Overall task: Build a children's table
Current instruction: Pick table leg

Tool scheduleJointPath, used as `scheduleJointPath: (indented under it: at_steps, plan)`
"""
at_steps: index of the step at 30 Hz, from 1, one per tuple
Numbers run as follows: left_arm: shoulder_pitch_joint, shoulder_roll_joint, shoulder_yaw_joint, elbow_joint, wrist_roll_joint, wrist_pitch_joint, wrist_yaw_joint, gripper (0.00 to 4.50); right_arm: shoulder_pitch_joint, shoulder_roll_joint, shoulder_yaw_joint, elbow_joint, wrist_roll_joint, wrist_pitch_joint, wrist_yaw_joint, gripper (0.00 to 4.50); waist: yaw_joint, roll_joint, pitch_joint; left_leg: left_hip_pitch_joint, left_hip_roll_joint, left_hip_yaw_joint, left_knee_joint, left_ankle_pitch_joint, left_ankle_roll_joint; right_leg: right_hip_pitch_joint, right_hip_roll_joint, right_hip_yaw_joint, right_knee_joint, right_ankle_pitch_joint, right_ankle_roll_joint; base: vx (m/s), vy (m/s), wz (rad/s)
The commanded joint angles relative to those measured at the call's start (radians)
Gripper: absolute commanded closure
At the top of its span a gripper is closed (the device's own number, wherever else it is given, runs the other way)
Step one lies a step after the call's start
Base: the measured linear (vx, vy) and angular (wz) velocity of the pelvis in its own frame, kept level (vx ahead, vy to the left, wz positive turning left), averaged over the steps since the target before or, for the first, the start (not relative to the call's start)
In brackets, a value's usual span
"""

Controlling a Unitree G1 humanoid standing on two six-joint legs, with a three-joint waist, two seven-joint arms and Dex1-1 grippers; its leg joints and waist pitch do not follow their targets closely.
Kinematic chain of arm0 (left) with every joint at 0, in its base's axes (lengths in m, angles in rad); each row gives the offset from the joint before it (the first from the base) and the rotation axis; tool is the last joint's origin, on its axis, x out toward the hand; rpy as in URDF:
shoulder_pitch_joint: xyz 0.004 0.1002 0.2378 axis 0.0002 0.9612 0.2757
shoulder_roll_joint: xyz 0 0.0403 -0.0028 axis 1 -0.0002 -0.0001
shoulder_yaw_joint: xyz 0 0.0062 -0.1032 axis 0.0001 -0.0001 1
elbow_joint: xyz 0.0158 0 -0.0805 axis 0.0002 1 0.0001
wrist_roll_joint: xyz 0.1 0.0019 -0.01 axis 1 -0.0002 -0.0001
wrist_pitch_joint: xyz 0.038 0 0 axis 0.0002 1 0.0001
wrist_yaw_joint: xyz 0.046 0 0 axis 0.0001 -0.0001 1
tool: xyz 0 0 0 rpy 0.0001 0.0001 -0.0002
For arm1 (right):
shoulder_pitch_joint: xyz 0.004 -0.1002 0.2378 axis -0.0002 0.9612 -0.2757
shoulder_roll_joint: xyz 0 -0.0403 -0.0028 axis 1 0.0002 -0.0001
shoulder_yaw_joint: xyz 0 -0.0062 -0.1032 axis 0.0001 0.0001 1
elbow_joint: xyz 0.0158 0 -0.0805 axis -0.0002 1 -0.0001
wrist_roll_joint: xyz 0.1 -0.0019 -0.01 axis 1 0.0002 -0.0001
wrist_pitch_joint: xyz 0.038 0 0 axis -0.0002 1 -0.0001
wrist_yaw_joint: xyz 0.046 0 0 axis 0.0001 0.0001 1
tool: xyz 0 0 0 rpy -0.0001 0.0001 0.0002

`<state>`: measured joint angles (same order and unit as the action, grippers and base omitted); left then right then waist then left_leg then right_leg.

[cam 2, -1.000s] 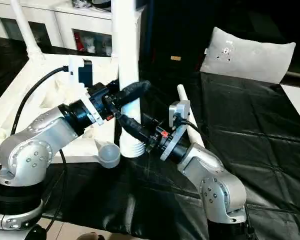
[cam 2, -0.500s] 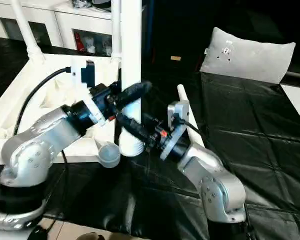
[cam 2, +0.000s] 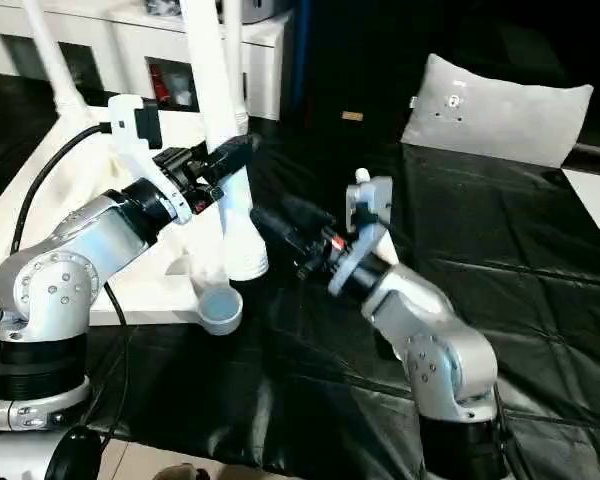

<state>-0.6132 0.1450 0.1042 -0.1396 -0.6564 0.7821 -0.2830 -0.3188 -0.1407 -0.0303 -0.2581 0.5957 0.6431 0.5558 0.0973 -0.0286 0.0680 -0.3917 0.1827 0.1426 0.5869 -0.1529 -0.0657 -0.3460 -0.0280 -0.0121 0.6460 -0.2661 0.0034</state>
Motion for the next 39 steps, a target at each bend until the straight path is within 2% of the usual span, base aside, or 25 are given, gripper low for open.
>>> scheduleJointPath:
  at_steps: [1, 2, 3, 6, 8, 11, 13, 19, 20, 22, 26, 28, 30, 35, 39]
  plan:
    - [-0.029, 0.013, -0.035, -0.023, 0.014, -0.003, -0.035, 2.62, -0.023, -0.045, -0.004, -0.016, 0.006, 0.054, 0.014, 0.86, 0.001, 0.005, -0.071, 0.027, 0.036, -0.001, -0.061, -0.107, -0.044, 0.027, -0.086, 0.035, -0.076, 0.081, -0.139, 0.0, 0.0, 0.0]
    - [-0.029, 0.014, -0.038, -0.023, 0.015, -0.003, -0.038, 2.62, -0.025, -0.05, -0.003, -0.016, 0.007, 0.06, 0.015, 0.86, 0.0, 0.004, -0.07, 0.027, 0.035, -0.002, -0.061, -0.108, -0.045, 0.028, -0.085, 0.034, -0.077, 0.076, -0.138, 0.0, 0.0, 0.0]
    - [-0.034, 0.026, -0.057, -0.029, 0.024, -0.003, -0.061, 2.62, -0.043, -0.099, 0.018, -0.013, -0.004, 0.12, 0.031, 0.86, 0.001, 0.003, -0.071, 0.028, 0.035, -0.002, -0.061, -0.107, -0.046, 0.029, -0.085, 0.034, -0.076, 0.074, -0.136, 0.0, 0.0, 0.0]
    - [-0.04, 0.04, -0.083, -0.038, 0.031, -0.004, -0.092, 2.62, -0.065, -0.139, 0.035, -0.002, -0.004, 0.168, 0.046, 0.86, 0.001, 0.002, -0.069, 0.027, 0.034, -0.001, -0.061, -0.12, -0.054, 0.028, -0.088, 0.035, -0.081, 0.038, -0.131, 0.0, 0.0, 0.0]
    - [-0.043, 0.052, -0.111, -0.051, 0.037, -0.006, -0.122, 2.62, -0.085, -0.153, 0.042, 0.011, 0.004, 0.185, 0.053, 0.81, 0.0, -0.001, -0.07, 0.026, 0.035, 0.001, -0.06, -0.115, -0.051, 0.028, -0.088, 0.037, -0.081, 0.031, -0.136, 0.0, 0.0, 0.0]
    - [-0.044, 0.071, -0.154, -0.074, 0.041, -0.011, -0.162, 2.62, -0.111, -0.17, 0.064, 0.028, -0.001, 0.198, 0.067, 0.78, 0.001, 0.0, -0.071, 0.026, 0.036, 0.0, -0.059, -0.101, -0.048, 0.027, -0.088, 0.035, -0.076, 0.05, -0.146, 0.0, 0.0, 0.0]
    - [-0.044, 0.082, -0.192, -0.094, 0.047, -0.015, -0.195, 2.62, -0.137, -0.173, 0.077, 0.045, 0.018, 0.233, 0.077, 0.78, -0.001, 0.001, -0.071, 0.025, 0.035, 0.002, -0.058, -0.093, -0.047, 0.027, -0.086, 0.035, -0.075, 0.068, -0.154, 0.0, 0.0, 0.0]
    - [-0.044, 0.086, -0.214, -0.109, 0.045, -0.02, -0.232, 2.62, -0.156, -0.17, 0.08, 0.062, 0.037, 0.265, 0.094, 0.78, 0.003, 0.0, -0.072, 0.025, 0.036, 0.003, -0.058, -0.09, -0.047, 0.029, -0.088, 0.034, -0.073, 0.081, -0.165, 0.0, 0.0, 0.0]
    - [-0.044, 0.086, -0.215, -0.11, 0.045, -0.021, -0.234, 2.62, -0.157, -0.169, 0.08, 0.064, 0.038, 0.266, 0.095, 0.96, 0.004, -0.005, -0.072, 0.025, 0.036, 0.004, -0.058, -0.092, -0.045, 0.029, -0.089, 0.034, -0.073, 0.068, -0.165, 0.0, 0.0, 0.0]
    - [-0.045, 0.089, -0.221, -0.115, 0.04, -0.023, -0.245, 2.62, -0.164, -0.166, 0.079, 0.08, 0.041, 0.267, 0.1, 1.13, 0.004, -0.003, -0.071, 0.025, 0.036, 0.005, -0.058, -0.099, -0.045, 0.027, -0.09, 0.035, -0.076, 0.048, -0.165, 0.0, 0.0, 0.0]
    - [-0.045, 0.092, -0.226, -0.121, 0.035, -0.023, -0.267, 2.62, -0.168, -0.168, 0.082, 0.089, 0.046, 0.277, 0.1, 1.57, 0.004, -0.002, -0.073, 0.026, 0.037, 0.004, -0.057, -0.081, -0.043, 0.027, -0.087, 0.034, -0.072, 0.08, -0.162, 0.0, 0.0, 0.0]
    - [-0.045, 0.09, -0.225, -0.124, 0.03, -0.02, -0.271, 2.62, -0.167, -0.168, 0.081, 0.089, 0.05, 0.28, 0.102, 1.62, 0.006, -0.003, -0.073, 0.025, 0.036, 0.005, -0.056, -0.077, -0.042, 0.028, -0.088, 0.034, -0.071, 0.089, -0.163, 0.0, 0.0, 0.0]
    - [-0.047, 0.089, -0.226, -0.122, 0.033, -0.021, -0.274, 2.62, -0.166, -0.168, 0.081, 0.089, 0.05, 0.283, 0.106, 1.84, 0.006, -0.001, -0.072, 0.026, 0.037, 0.005, -0.057, -0.088, -0.045, 0.027, -0.089, 0.034, -0.073, 0.071, -0.163, 0.0, 0.0, 0.0]
    - [-0.052, 0.082, -0.222, -0.114, 0.034, -0.027, -0.273, 2.62, -0.162, -0.17, 0.084, 0.091, 0.054, 0.286, 0.114, 2.34, 0.006, -0.003, -0.073, 0.025, 0.037, 0.005, -0.057, -0.084, -0.043, 0.028, -0.088, 0.033, -0.072, 0.077, -0.163, 0.0, 0.0, 0.0]
    - [-0.053, 0.077, -0.218, -0.111, 0.034, -0.028, -0.272, 2.62, -0.158, -0.167, 0.085, 0.088, 0.061, 0.29, 0.116, 2.52, 0.007, -0.003, -0.073, 0.025, 0.036, 0.005, -0.057, -0.082, -0.042, 0.028, -0.088, 0.033, -0.072, 0.078, -0.164, 0.0, 0.0, 0.0]
